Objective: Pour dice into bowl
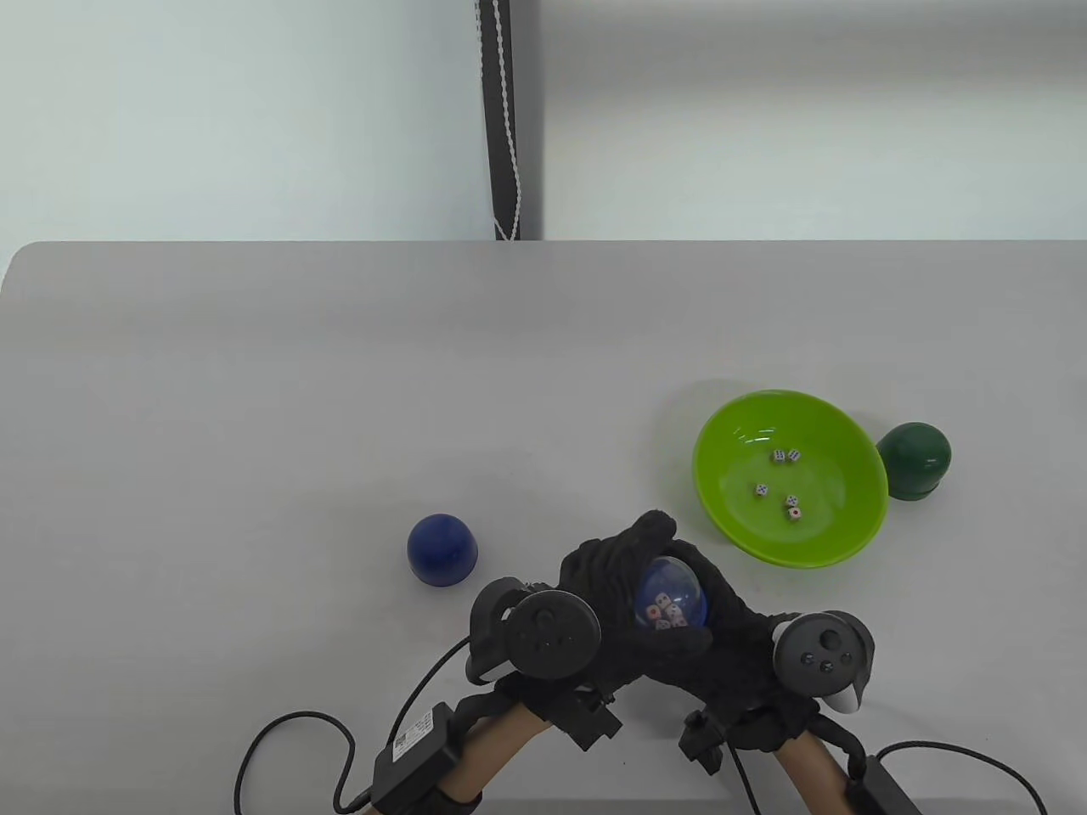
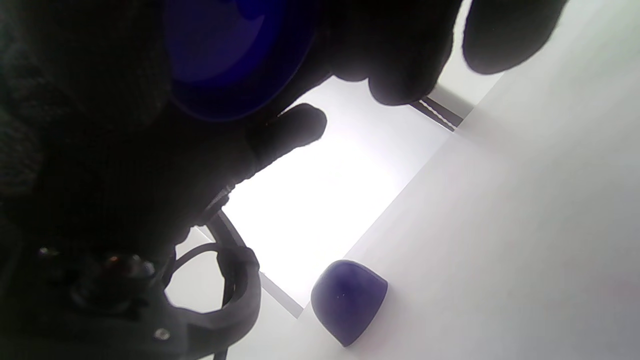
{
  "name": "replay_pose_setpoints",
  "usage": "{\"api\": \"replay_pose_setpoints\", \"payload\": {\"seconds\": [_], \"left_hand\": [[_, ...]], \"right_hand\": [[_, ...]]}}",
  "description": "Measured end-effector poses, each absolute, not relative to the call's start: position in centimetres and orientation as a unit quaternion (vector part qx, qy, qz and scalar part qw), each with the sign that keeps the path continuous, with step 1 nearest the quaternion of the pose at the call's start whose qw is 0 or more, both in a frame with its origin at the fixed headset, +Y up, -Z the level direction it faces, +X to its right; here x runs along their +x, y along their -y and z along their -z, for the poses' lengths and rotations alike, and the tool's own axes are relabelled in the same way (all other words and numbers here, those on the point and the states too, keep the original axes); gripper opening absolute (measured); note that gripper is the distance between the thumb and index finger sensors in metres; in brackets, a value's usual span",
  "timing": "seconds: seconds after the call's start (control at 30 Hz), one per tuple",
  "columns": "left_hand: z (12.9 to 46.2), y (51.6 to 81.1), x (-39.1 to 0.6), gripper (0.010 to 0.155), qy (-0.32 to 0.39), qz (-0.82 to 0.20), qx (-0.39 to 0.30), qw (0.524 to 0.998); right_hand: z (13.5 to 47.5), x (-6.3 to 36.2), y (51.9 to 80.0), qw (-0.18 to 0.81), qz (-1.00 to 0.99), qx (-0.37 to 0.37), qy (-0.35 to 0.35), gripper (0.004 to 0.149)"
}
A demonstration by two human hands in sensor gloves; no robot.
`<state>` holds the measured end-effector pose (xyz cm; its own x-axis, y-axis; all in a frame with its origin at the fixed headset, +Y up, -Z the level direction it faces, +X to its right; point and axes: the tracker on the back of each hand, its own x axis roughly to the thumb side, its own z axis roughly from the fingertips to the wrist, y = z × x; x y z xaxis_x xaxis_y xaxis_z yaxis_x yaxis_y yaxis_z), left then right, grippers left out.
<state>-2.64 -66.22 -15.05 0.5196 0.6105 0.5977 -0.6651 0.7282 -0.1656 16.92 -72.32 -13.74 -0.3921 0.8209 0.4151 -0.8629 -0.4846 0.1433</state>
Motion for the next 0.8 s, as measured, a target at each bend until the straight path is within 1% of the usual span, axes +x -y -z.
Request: {"api": "replay_pose_setpoints", "payload": {"seconds": [0.1, 0.13, 0.27, 0.33, 0.47, 0.6, 0.8], "left_hand": [[14.6, 66.4, -2.6, 0.100, 0.322, -0.379, 0.062, 0.865], [14.5, 66.5, -2.6, 0.098, 0.324, -0.381, 0.079, 0.862], [13.9, 66.8, -3.0, 0.094, 0.327, -0.389, 0.093, 0.856], [13.4, 66.9, -3.3, 0.093, 0.333, -0.379, 0.119, 0.855], [13.3, 67.4, -3.4, 0.091, 0.337, -0.397, 0.126, 0.845], [13.0, 67.4, -3.3, 0.089, 0.348, -0.368, 0.142, 0.851], [13.3, 67.6, -3.7, 0.088, 0.358, -0.392, 0.133, 0.837]], "right_hand": [[13.6, 16.8, 72.4, 0.498, -0.837, 0.222, 0.050, 0.112], [13.4, 16.7, 72.3, 0.494, -0.840, 0.221, 0.053, 0.112], [12.8, 16.5, 71.9, 0.455, -0.860, 0.221, 0.065, 0.111], [12.4, 16.2, 71.5, 0.434, -0.868, 0.228, 0.080, 0.112], [11.9, 16.1, 71.6, 0.437, -0.868, 0.221, 0.083, 0.111], [11.9, 16.2, 72.0, 0.444, -0.863, 0.226, 0.082, 0.111], [12.1, 16.0, 72.0, 0.452, -0.854, 0.248, 0.071, 0.112]]}}
